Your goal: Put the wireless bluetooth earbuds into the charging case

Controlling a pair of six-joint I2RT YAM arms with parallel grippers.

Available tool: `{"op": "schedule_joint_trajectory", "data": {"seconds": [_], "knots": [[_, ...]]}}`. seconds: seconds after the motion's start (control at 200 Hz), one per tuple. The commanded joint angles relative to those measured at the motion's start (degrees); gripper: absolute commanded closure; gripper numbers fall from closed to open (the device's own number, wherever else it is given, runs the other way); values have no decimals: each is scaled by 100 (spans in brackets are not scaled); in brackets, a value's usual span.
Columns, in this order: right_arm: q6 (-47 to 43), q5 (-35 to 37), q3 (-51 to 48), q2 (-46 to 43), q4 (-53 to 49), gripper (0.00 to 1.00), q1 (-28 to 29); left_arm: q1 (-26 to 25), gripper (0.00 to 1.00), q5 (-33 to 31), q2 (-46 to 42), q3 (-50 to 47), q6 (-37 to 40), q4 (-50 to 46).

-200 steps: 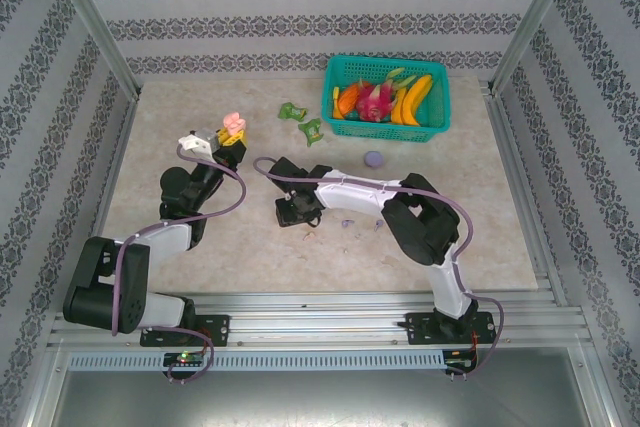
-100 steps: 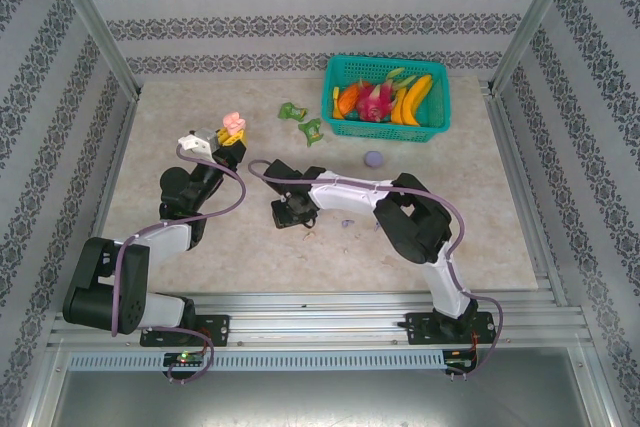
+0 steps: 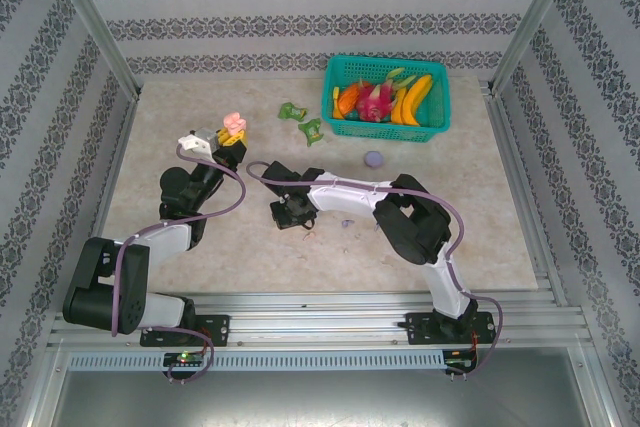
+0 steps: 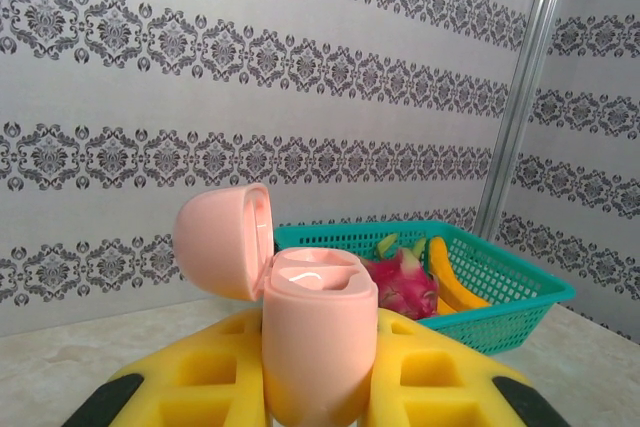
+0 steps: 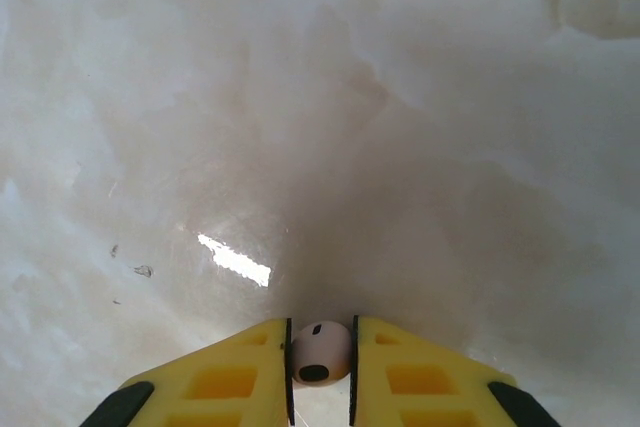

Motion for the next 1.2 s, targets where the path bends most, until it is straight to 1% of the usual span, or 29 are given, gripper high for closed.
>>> {"op": "schedule_joint_trajectory", "data": {"seconds": [0.0,0.135,0.44,0.61,0.849,1.014,1.194], "knots": [[-53,353,-200,-246,-50,82,-38,91,100,231,-134,-5,-135,281],[-87,497,-424,-606,49,83,-219,94,100,497,-170,-1,-135,188],[-414,787,-781,-1405,138,84,-746,14,100,1217,24,-43,-366,325],[-761,911,-800,-1913,38,84,-1068,-253,100,1504,223,-8,-235,322],[-1324,1087,-651,-2754,-55,84,-1407,-734,100,1714,563,166,139,167],[-1772,1196,-390,-3077,-61,84,-1437,-1027,100,1763,751,350,352,-11],[-2224,1308,-178,-3248,91,84,-1332,-1243,100,1769,929,588,535,-243]]}}
